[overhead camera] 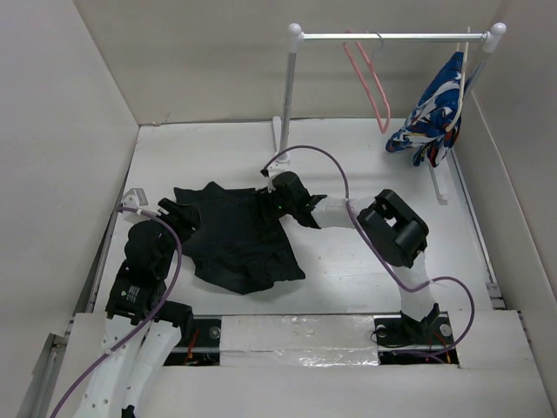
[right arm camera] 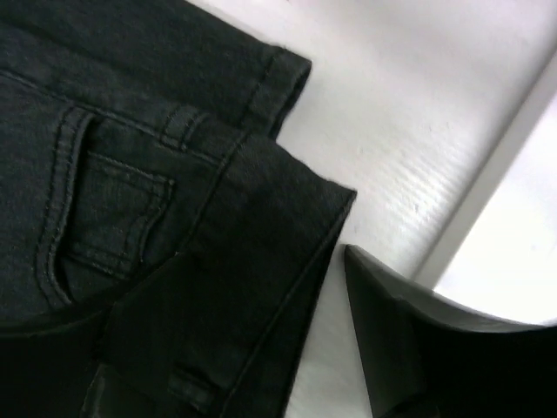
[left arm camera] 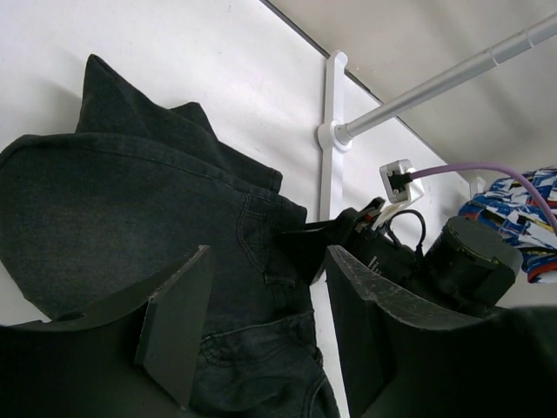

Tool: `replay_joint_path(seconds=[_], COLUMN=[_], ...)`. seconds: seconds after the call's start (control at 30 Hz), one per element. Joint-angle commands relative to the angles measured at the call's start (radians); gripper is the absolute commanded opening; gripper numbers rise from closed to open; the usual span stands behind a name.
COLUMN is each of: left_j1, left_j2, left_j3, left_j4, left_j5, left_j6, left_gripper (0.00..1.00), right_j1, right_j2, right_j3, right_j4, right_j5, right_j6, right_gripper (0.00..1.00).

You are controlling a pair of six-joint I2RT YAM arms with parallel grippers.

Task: Place the trousers on the hanger
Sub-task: Flatten out the trousers at the center of the board.

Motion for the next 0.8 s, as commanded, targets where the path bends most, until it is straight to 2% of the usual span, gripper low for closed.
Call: replay_joint_path(seconds=[0.0,0.03,0.07,0.13,0.2,0.27,0.33,0.37,0.4,0.57,0.63,0.77], left_j1=[-0.002,-0.002,-0.002,-0.002,-0.002,-0.002,-0.002,-0.002,-0.002,-0.002,-0.002,-0.002], left_j2=[0.000,-0.001,-0.001,0.000,-0.003,-0.004,0.006,0.011,0.017,0.075,0.098,0.129], left_j3=[-0.018,-0.021,-0.022,-0.019,-0.028,-0.036,-0.042,-0.045,-0.056,-0.059,-0.061,-0.052], left_j4=[0.045,0.048,0.051,0.046,0.051,0.064,0.071,0.083,0.098,0.176,0.201,0.239], left_j5=[0.012,0.009,0.008,-0.003,-0.003,0.011,0.017,0.023,0.032,0.075,0.086,0.098], left_j6=[-0.011,-0.012,-0.013,-0.012,-0.019,-0.021,-0.021,-0.024,-0.028,-0.045,-0.050,-0.062], left_gripper=[0.52,0.52,0.52,0.52,0.52,0.54,0.56,0.56,0.57,0.64,0.69,0.78], right_j1=[-0.008,-0.008,-0.008,-0.017,-0.017,-0.017,-0.017,-0.008,0.003,0.077,0.086,0.095], right_j2=[0.023,0.015,0.001,-0.012,-0.052,-0.104,-0.227,-0.279,-0.396,-0.761,-0.917,-1.069], right_j3=[0.005,0.004,-0.015,-0.035,-0.060,-0.103,-0.141,-0.146,-0.146,-0.105,-0.076,0.085], right_j4=[0.088,0.105,0.123,0.138,0.174,0.200,0.203,0.154,0.122,-0.145,-0.218,-0.453], right_j5=[-0.043,-0.045,-0.046,-0.065,-0.091,-0.099,-0.076,-0.062,-0.013,0.258,0.288,0.303], right_j6=[0.036,0.037,0.045,0.050,0.051,0.039,0.022,0.007,-0.033,-0.171,-0.188,-0.260], right_gripper=[0.59,0.59,0.40,0.18,0.00,0.00,0.00,0.00,0.00,0.00,0.00,0.00])
